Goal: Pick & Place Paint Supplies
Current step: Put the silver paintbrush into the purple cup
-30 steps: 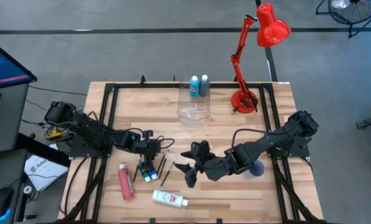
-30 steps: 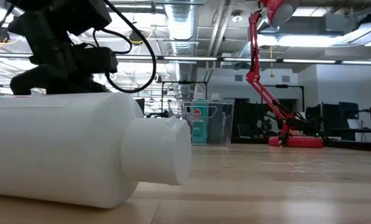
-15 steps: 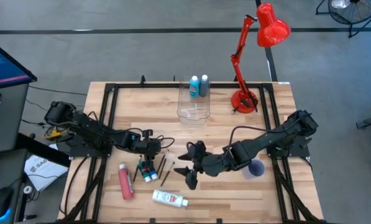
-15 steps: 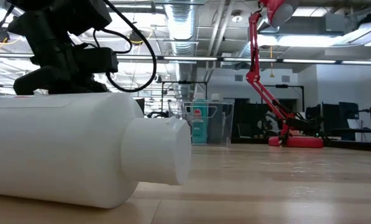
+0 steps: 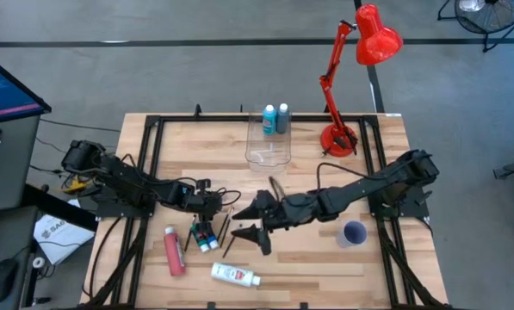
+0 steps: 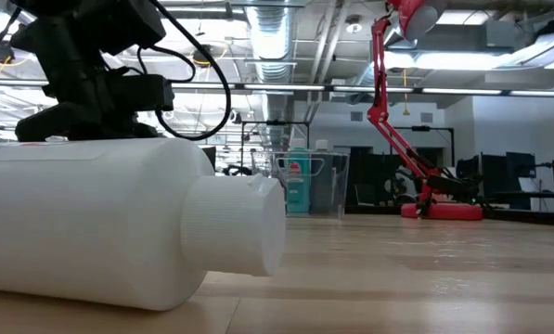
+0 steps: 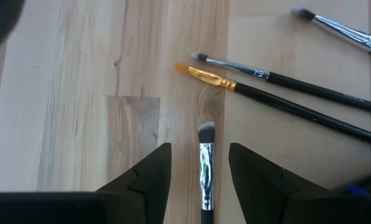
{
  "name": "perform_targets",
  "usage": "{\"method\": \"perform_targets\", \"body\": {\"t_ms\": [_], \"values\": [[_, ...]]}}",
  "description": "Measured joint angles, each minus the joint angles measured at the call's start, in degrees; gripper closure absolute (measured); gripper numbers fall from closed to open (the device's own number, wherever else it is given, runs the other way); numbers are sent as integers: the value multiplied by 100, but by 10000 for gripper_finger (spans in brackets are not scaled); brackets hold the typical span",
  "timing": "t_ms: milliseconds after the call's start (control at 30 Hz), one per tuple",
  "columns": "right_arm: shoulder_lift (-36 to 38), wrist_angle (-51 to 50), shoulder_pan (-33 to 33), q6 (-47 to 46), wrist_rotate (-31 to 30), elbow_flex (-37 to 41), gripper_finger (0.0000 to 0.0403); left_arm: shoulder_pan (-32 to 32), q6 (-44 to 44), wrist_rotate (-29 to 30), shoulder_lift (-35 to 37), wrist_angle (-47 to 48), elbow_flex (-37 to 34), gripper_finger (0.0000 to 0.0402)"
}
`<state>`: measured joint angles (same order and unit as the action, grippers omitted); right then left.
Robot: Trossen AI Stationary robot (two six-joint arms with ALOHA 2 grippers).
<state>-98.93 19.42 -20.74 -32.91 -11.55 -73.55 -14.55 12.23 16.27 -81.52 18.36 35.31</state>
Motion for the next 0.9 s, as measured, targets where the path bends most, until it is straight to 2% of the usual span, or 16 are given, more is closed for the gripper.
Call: {"method": "perform_targets", "body": {"t_ms": [67, 200, 900], "values": [[11, 344, -10, -63, 3, 219, 154, 0, 0, 1, 0, 2, 0, 246], [47, 409, -16, -163, 9, 427, 154, 0, -42, 0, 0, 7, -5, 246], [55, 294, 67, -273, -9, 440, 154, 14, -149, 29, -570, -119, -56, 253]]}}
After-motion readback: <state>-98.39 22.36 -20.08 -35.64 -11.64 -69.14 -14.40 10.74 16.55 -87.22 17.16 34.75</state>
